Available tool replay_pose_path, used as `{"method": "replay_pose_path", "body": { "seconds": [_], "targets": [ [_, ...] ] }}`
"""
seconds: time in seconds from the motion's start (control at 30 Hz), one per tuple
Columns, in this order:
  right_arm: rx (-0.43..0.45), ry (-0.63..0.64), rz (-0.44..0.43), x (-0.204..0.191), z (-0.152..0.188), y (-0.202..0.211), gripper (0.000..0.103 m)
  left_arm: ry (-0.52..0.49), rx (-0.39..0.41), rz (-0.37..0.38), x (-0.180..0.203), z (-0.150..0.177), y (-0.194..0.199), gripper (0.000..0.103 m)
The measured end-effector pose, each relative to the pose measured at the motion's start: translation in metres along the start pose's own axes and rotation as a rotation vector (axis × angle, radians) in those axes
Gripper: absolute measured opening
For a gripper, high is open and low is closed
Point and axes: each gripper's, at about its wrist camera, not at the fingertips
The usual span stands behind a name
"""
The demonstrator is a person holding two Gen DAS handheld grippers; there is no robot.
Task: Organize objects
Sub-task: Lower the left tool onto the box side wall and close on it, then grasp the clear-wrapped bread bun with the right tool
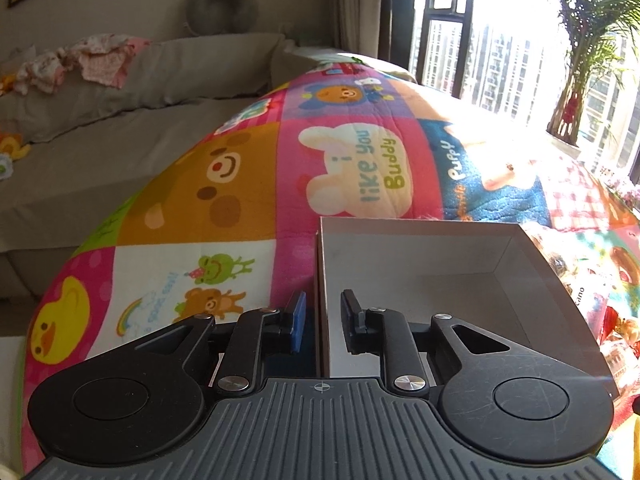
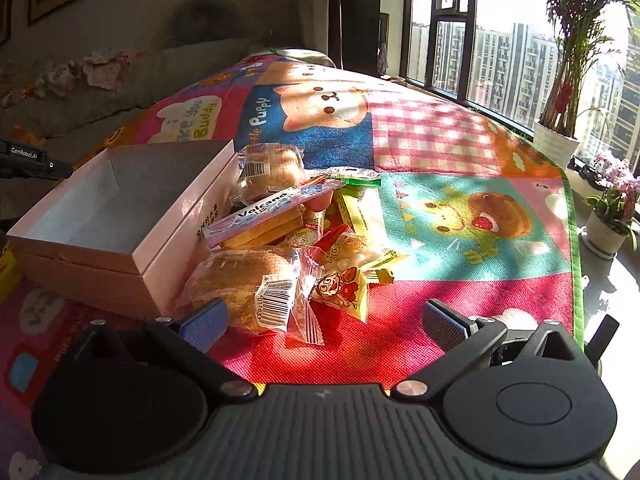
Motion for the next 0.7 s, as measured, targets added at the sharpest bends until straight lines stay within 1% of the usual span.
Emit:
{"method": "replay_pose_path", "body": {
  "seconds": [0.07, 0.13, 0.17, 0.2, 0.23, 0.27, 0.33, 0.4, 0.5, 0.53, 0.6, 0.7],
  "targets": [
    [-0.005, 0.016, 0.004, -0.002, 0.000, -0.002, 0.103, 0.013, -0.028, 0.004, -0.002, 0.004, -0.008, 0.022],
    [-0.001, 0.042, 0.005, -0.007, 0.000, -0.002, 0.102, 0.037, -0.042, 0.037, -0.004, 0.009, -0.011, 0.022],
    [0.008, 0.077, 0.006, -0.012, 0.000, -0.002, 0.101, 0.046, -0.044, 0.053, -0.004, 0.010, -0.012, 0.021],
    [0.014, 0.110, 0.010, -0.016, 0.001, -0.002, 0.099, 0.043, -0.048, 0.045, -0.004, 0.011, -0.012, 0.018],
    [0.019, 0.162, 0.016, -0.022, 0.001, -0.003, 0.094, 0.038, -0.057, 0.036, -0.003, 0.012, -0.012, 0.016],
    [0.022, 0.214, 0.019, -0.029, 0.001, -0.004, 0.090, 0.041, -0.070, 0.032, -0.004, 0.013, -0.013, 0.014],
    [0.032, 0.309, 0.013, -0.041, 0.001, -0.007, 0.084, 0.047, -0.114, 0.033, -0.006, 0.014, -0.018, 0.012],
    [0.046, 0.421, 0.006, -0.054, -0.001, -0.014, 0.084, 0.046, -0.141, 0.031, -0.006, 0.015, -0.022, 0.011],
    [0.049, 0.500, -0.028, -0.063, -0.009, -0.025, 0.084, 0.023, -0.135, 0.011, -0.001, 0.019, -0.020, 0.010],
    [0.044, 0.503, -0.043, -0.063, -0.011, -0.028, 0.084, 0.026, -0.133, 0.011, -0.002, 0.019, -0.019, 0.010],
    [0.014, 0.457, -0.095, -0.060, -0.019, -0.035, 0.084, 0.049, -0.135, 0.023, -0.005, 0.020, -0.017, 0.010],
    [-0.049, 0.314, -0.158, -0.048, -0.025, -0.035, 0.084, 0.065, -0.137, 0.031, -0.008, 0.019, -0.016, 0.011]
  ]
}}
Point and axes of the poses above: each gripper's, at about its wrist camera, not at the fingertips, and y roughly against the way its jaws point, x to its right, z to its underside, and after that the axes turned 2 degrees about -x, right-handed
